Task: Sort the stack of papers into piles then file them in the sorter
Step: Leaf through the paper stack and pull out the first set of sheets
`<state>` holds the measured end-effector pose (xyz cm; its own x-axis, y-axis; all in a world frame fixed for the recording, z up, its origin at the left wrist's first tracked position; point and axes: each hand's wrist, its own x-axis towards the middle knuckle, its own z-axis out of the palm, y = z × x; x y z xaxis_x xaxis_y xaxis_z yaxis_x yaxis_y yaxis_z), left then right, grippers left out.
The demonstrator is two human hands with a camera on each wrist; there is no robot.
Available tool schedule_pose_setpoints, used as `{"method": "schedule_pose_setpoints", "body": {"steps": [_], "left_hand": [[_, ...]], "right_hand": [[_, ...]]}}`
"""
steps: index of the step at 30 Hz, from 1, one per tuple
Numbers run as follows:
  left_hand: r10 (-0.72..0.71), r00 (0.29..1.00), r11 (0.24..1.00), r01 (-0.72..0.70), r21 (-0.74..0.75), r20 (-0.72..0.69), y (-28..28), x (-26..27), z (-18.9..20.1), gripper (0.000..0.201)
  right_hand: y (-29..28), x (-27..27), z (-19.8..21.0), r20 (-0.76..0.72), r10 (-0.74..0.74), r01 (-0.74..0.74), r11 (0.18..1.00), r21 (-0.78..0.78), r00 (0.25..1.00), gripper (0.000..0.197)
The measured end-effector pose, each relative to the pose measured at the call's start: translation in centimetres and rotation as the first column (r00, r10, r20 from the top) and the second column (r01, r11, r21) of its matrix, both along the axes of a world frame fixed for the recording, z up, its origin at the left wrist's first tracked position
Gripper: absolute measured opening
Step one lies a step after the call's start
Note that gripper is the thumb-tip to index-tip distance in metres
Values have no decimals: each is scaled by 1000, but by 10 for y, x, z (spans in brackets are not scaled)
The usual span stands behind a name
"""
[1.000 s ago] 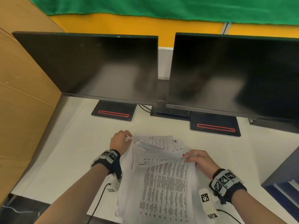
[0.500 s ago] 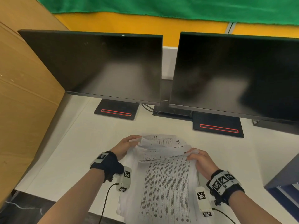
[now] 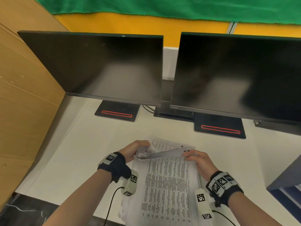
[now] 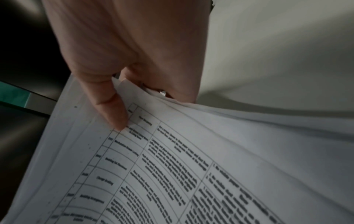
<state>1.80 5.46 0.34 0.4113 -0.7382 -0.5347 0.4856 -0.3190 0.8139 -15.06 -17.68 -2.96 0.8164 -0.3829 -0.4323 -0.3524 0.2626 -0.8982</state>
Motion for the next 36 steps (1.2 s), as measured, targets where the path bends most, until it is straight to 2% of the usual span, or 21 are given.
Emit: {"method": "schedule_pose_setpoints", "body": {"steps": [3,5,6,8,10,12,14,15,16,18,20,21,23,25,27,28,29,31,32,34,36], "left_hand": [[269,963,963,-269,24,-28,-5,12,-5,53],[396,901,903,-417,105,175,-9,22,-6,47],[359,889,896,-414,161,285,-11,25,-6,43],[83,884,916,-249,314,460,-16,30,-9,43],[-171,795,912,-96,400,582,-21,31,-12,35],[-189,693,917,-128,377,695,-25,26,-9,16],[-117,604,931,-209,299,788,-24,22,-7,6],[-60,585,944,-231,237,809,-20,19,-6,5],[7,610,959,-229,168,792,-15,16,-2,5],[69,738,988,-143,56,671,-2,3,7,6],[-17,863,1000,10,17,505,10,-12,14,9],[-72,892,997,74,14,445,15,-18,14,7],[-157,908,987,152,42,388,21,-23,11,6],[-188,920,982,170,81,345,23,-20,7,11],[-154,950,985,128,113,272,20,-16,6,30],[-84,967,990,54,133,239,17,-13,4,41],[7,969,984,-50,169,248,15,-10,2,43],[131,910,936,-245,252,394,11,-3,-4,20],[88,873,915,-261,308,479,11,1,-6,9],[-89,818,877,-205,434,568,9,6,-12,17],[-218,755,836,-183,518,619,7,9,-13,14]], "right_hand": [[0,-3,7,23,0,-1,1000,14,1000,28],[-1,-5,8,30,10,-11,1000,27,999,29],[-1,-5,8,31,18,-19,999,34,999,29],[-1,-7,8,23,32,-33,999,42,999,29],[0,-7,9,19,33,-34,999,29,999,28],[0,-9,10,20,22,-22,1000,-13,1000,26],[1,-12,8,14,-15,16,998,-58,1000,26],[2,-15,6,11,-47,47,995,-93,999,26],[3,-17,5,9,-84,84,987,-139,996,25],[3,-21,2,16,-143,143,968,-205,990,23],[3,-24,-1,35,-149,152,976,-153,988,21],[3,-25,-2,46,-134,138,985,-104,990,21],[4,-25,0,53,-96,100,992,-71,994,20],[3,-25,3,39,-73,76,992,-98,997,20],[1,-25,4,35,-59,62,992,-108,998,20],[-1,-25,4,33,-56,59,993,-101,998,20],[-2,-24,4,29,-55,58,994,-91,998,20],[-3,-24,4,16,-39,40,996,-81,999,18],[-4,-25,6,12,-22,23,996,-91,1000,17],[-5,-26,8,12,10,-8,992,-123,1000,17],[-5,-25,11,17,18,-16,990,-140,1000,17]]}}
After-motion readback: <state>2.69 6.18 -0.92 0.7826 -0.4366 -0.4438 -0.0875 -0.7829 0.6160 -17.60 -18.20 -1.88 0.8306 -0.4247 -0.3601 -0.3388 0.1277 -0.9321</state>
